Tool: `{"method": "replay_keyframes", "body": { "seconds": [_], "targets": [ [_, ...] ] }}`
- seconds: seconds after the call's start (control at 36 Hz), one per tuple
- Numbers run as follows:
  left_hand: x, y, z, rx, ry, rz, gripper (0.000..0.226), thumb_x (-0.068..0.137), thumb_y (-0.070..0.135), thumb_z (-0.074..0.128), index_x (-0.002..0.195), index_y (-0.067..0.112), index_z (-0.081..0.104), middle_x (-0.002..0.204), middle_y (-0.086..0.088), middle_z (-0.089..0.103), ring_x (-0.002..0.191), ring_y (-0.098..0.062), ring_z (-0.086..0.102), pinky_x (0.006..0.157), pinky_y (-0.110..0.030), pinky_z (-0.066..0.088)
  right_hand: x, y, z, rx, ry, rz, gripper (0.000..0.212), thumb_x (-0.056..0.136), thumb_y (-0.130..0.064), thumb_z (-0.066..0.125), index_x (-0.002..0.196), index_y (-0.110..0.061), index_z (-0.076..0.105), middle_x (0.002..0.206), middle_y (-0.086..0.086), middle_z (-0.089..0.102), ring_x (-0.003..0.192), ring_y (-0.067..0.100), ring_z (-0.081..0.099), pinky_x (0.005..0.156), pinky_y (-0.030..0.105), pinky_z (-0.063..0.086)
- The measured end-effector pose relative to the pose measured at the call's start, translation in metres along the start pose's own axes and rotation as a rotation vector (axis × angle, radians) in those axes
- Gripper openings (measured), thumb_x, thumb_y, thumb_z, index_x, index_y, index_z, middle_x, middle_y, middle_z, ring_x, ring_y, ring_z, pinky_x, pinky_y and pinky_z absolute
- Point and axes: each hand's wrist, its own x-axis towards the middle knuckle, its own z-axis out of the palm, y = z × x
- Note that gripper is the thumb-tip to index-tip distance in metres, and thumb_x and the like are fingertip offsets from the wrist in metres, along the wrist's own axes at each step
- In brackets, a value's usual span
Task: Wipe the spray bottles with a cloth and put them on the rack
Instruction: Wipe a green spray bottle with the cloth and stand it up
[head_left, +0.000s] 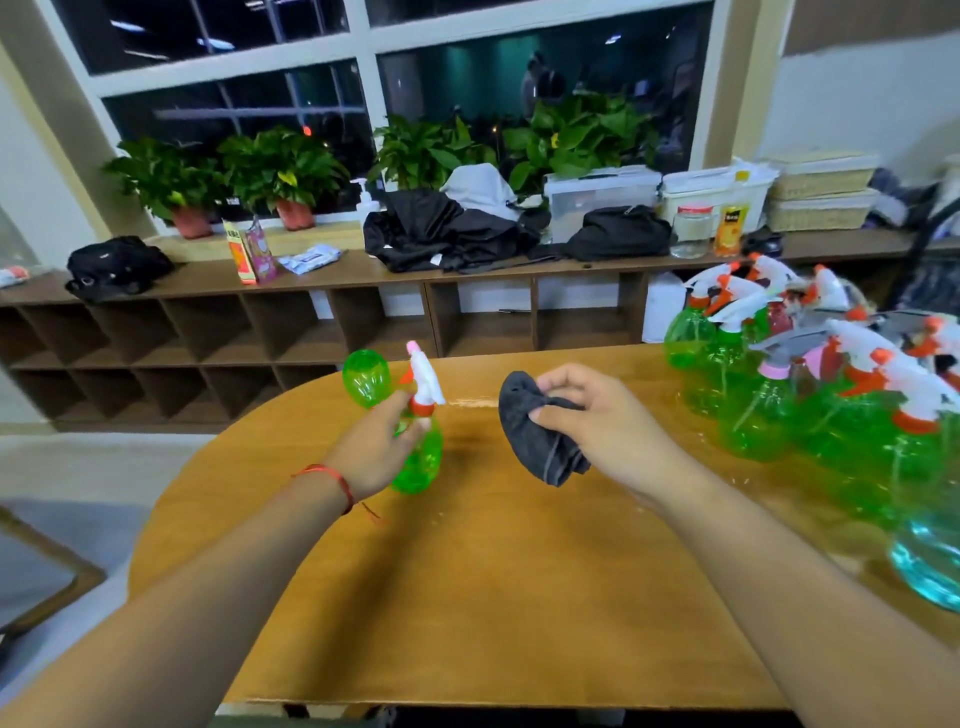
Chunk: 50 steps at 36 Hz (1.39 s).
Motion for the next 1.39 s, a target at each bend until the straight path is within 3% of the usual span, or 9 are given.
{"method": "replay_keyframes", "body": {
  "seconds": [0.11,0.17,0.31,0.44,0.58,0.78,0.86,1.08,1.39],
  "targets": [
    [0.020,0.017,0.039,-0.346,-0.015,-0.007,0.017,0.108,0.042,0.058,0.126,0.041,0.060,0.122,0.018,0.068,0.118,-0.006,0.064,0.107,-0.036,0.048,0.011,0.020,-0.013,0.041,0.063,0.005,0.013,0.098,-0.014,0.072,0.106,-0.023,0.067,0.092,-0.011,0.078,0.063,0.002,0.066,0.048,0.021,0.045],
    [0.031,0.018,0.062,-0.441,0.001,-0.007,0.044,0.102,0.054,0.061,0.142,0.034,0.057,0.137,0.012,0.067,0.131,-0.009,0.061,0.118,-0.043,0.044,0.016,0.030,-0.021,0.052,0.093,0.014,0.014,0.098,-0.011,0.072,0.105,-0.022,0.067,0.091,-0.010,0.078,0.068,0.006,0.068,0.054,0.024,0.047],
    [0.046,0.027,0.093,-0.436,0.037,0.015,0.070,0.095,0.070,0.060,0.154,0.035,0.049,0.150,0.013,0.060,0.141,-0.008,0.054,0.122,-0.044,0.042,0.029,0.054,-0.038,0.069,0.124,0.059,0.017,0.097,-0.007,0.071,0.101,-0.023,0.067,0.103,-0.002,0.080,0.088,0.016,0.073,0.070,0.029,0.051],
    [0.040,0.015,0.113,-0.370,0.016,0.057,0.107,0.077,0.057,0.089,0.162,0.045,0.025,0.160,0.013,0.047,0.145,-0.003,0.047,0.122,-0.029,0.037,0.038,0.070,-0.044,0.044,0.165,0.089,0.017,0.098,-0.013,0.071,0.106,-0.028,0.068,0.113,-0.020,0.072,0.091,0.000,0.070,0.065,0.024,0.047],
    [0.047,0.018,0.121,-0.435,0.060,-0.021,0.092,0.078,0.038,0.095,0.146,0.048,0.034,0.134,0.016,0.065,0.122,-0.002,0.064,0.111,-0.030,0.050,0.059,0.077,-0.032,0.089,0.188,0.069,0.018,0.097,-0.010,0.072,0.106,-0.025,0.069,0.113,-0.019,0.071,0.084,-0.002,0.070,0.061,0.016,0.053],
    [0.058,0.033,0.109,-0.697,0.256,-0.050,0.070,0.075,0.038,0.096,0.129,0.035,0.052,0.118,0.002,0.075,0.104,-0.011,0.075,0.084,-0.032,0.063,0.100,0.067,-0.021,0.077,0.167,-0.155,0.028,0.095,-0.005,0.072,0.106,-0.030,0.068,0.107,-0.022,0.072,0.101,-0.007,0.066,0.085,0.014,0.049],
    [0.060,0.047,0.099,-0.782,0.310,-0.006,0.066,0.074,0.035,0.090,0.130,0.026,0.056,0.116,0.003,0.075,0.102,-0.012,0.075,0.076,-0.023,0.060,0.114,0.060,-0.020,0.102,0.173,-0.269,0.032,0.095,-0.002,0.071,0.107,-0.032,0.069,0.111,-0.018,0.074,0.101,0.003,0.070,0.089,0.027,0.057],
    [0.058,0.055,0.094,-0.762,0.384,0.064,0.065,0.070,0.037,0.090,0.127,0.030,0.061,0.115,0.021,0.071,0.101,-0.003,0.072,0.076,-0.011,0.055,0.131,0.066,-0.006,-0.031,0.180,-0.523,0.040,0.091,0.002,0.075,0.111,-0.033,0.072,0.113,-0.017,0.067,0.104,0.015,0.070,0.088,0.023,0.054],
    [0.046,0.042,0.090,-0.679,0.114,0.144,0.109,0.064,0.017,0.099,0.153,0.039,0.041,0.138,0.032,0.060,0.128,0.004,0.061,0.101,-0.011,0.049,0.139,0.079,0.002,0.095,0.161,-0.384,0.037,0.092,0.000,0.076,0.112,-0.031,0.074,0.109,0.002,0.075,0.091,0.018,0.074,0.076,0.032,0.059]
  ]
}}
